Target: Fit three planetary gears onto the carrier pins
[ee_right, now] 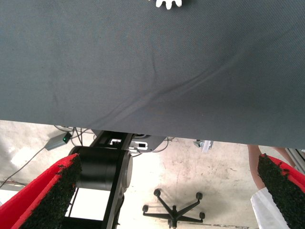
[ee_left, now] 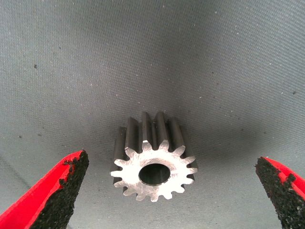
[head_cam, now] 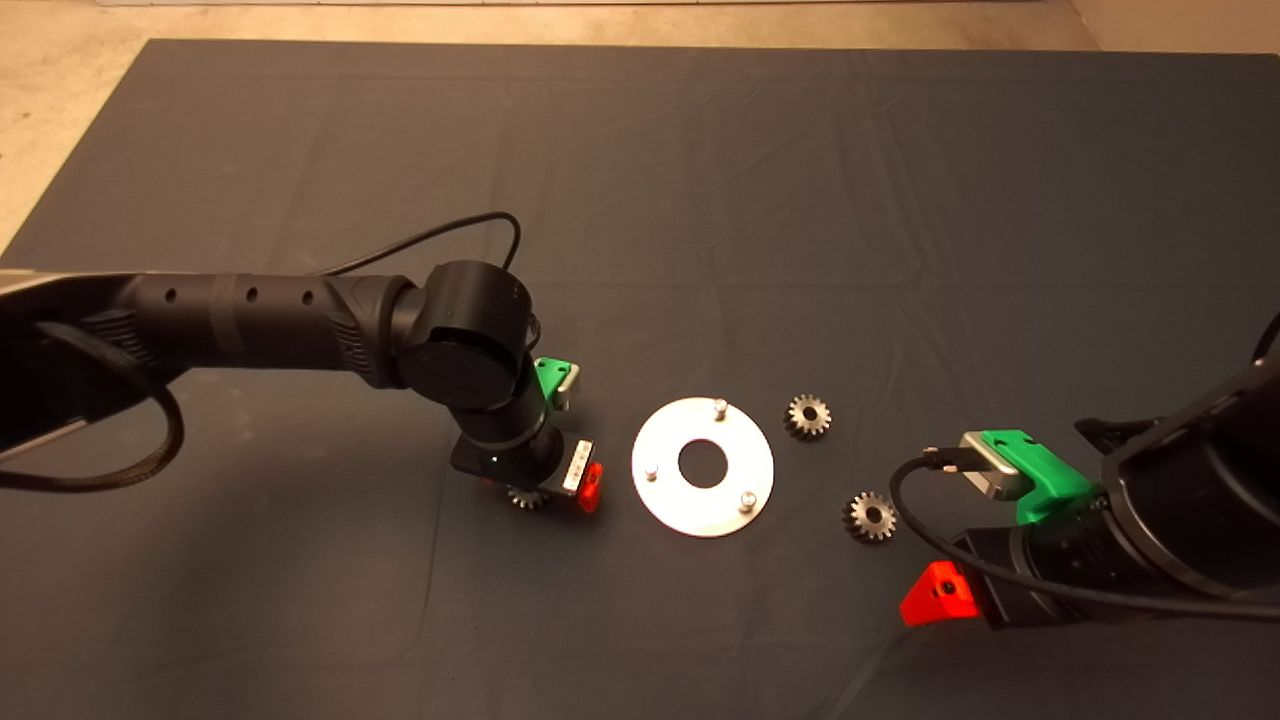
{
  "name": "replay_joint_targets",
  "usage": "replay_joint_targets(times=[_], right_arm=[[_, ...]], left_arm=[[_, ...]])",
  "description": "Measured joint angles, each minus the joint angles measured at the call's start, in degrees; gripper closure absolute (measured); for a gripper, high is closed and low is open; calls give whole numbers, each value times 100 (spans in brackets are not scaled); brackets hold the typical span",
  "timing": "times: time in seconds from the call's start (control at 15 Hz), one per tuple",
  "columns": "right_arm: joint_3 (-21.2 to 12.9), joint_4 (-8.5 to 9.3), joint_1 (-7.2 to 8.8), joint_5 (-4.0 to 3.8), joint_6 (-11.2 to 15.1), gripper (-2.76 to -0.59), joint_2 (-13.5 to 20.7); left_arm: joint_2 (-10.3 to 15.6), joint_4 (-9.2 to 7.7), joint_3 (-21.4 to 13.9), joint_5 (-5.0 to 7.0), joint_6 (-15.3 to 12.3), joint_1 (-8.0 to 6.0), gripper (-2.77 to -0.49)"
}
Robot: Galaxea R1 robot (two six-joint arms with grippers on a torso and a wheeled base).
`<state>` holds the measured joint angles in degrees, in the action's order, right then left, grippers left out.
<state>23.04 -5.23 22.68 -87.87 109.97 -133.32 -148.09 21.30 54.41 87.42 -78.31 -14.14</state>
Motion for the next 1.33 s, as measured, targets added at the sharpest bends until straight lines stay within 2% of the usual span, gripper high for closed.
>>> replay_joint_targets(times=[0.4, 0.67, 1.07, 1.33], right_arm=[[0, 0, -1, 0, 0, -275, -1], [0, 0, 0, 0, 0, -275, -1], [0, 0, 0, 0, 0, -275, 0], [0, -2, 0, 0, 0, -275, -1]], left_arm=[[0, 6, 0, -2, 1, 0, -223], [0, 17, 0, -2, 1, 1, -223], [0, 22, 0, -2, 1, 1, -194], [0, 26, 0, -1, 1, 1, -193]])
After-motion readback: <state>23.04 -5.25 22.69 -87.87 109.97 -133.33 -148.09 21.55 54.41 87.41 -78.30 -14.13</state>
